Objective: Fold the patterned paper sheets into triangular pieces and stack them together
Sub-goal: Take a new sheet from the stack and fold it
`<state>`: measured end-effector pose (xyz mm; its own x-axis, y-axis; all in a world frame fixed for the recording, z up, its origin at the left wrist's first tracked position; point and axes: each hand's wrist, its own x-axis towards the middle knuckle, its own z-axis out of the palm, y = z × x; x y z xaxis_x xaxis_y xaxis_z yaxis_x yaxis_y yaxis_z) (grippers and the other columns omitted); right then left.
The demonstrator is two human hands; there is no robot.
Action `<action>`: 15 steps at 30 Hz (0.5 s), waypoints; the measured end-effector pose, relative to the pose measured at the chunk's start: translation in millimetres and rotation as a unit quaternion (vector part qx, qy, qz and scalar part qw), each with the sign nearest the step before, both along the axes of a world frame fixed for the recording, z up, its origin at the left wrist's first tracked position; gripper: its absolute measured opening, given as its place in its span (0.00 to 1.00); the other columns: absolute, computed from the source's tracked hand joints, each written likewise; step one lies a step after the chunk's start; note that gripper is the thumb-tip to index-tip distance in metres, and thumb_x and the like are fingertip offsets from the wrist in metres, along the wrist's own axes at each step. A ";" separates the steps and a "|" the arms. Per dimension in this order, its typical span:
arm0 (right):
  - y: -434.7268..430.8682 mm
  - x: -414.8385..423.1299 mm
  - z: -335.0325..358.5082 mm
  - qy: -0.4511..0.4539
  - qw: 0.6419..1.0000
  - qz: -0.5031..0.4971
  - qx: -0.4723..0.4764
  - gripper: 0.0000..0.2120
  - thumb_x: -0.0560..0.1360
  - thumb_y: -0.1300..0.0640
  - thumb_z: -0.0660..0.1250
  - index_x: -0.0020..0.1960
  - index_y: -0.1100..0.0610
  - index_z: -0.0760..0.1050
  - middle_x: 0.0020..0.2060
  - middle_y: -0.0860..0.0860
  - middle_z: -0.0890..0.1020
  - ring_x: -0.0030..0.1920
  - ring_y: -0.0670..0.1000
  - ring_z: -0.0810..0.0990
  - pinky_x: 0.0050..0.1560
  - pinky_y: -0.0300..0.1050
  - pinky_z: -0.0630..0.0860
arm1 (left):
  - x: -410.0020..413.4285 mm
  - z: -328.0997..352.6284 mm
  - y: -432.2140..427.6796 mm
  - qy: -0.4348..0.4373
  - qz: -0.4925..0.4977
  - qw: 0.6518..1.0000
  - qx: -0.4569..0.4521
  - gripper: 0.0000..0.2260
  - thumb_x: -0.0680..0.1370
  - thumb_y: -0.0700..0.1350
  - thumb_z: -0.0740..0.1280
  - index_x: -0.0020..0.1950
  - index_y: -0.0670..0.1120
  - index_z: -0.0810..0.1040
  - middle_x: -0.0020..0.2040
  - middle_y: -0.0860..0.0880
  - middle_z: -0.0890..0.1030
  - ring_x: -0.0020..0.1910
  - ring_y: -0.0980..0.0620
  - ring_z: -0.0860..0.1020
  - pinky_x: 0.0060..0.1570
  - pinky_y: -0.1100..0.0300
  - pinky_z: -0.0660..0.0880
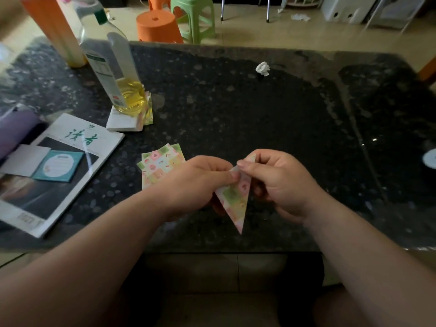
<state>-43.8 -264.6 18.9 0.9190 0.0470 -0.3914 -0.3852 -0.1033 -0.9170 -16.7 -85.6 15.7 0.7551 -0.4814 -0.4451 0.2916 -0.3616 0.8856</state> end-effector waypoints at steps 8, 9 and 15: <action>-3.4 -0.3 4.4 0.013 1.000 0.003 -0.018 0.11 0.79 0.58 0.70 0.40 0.61 0.82 0.37 0.59 0.84 0.36 0.56 0.78 0.34 0.43 0.73 | 3.4 -6.8 2.2 -0.112 0.002 0.993 0.023 0.10 0.82 0.50 0.68 0.41 0.53 0.83 0.40 0.47 0.85 0.40 0.46 0.82 0.44 0.46 0.78; -5.9 2.3 6.2 0.013 1.000 -0.013 -0.023 0.13 0.80 0.57 0.69 0.38 0.59 0.82 0.33 0.56 0.83 0.31 0.52 0.76 0.28 0.38 0.70 | 3.5 -7.5 3.9 -0.128 0.002 0.992 0.019 0.09 0.81 0.49 0.69 0.41 0.54 0.82 0.40 0.47 0.84 0.39 0.47 0.81 0.42 0.48 0.78; -67.9 26.2 16.9 -0.093 0.953 -0.283 -0.057 0.17 0.82 0.54 0.67 0.35 0.57 0.77 0.24 0.50 0.75 0.23 0.45 0.68 0.24 0.37 0.60 | 4.3 -1.3 22.7 -0.127 0.052 0.990 -0.022 0.09 0.79 0.47 0.70 0.39 0.50 0.81 0.38 0.47 0.82 0.35 0.51 0.77 0.36 0.57 0.72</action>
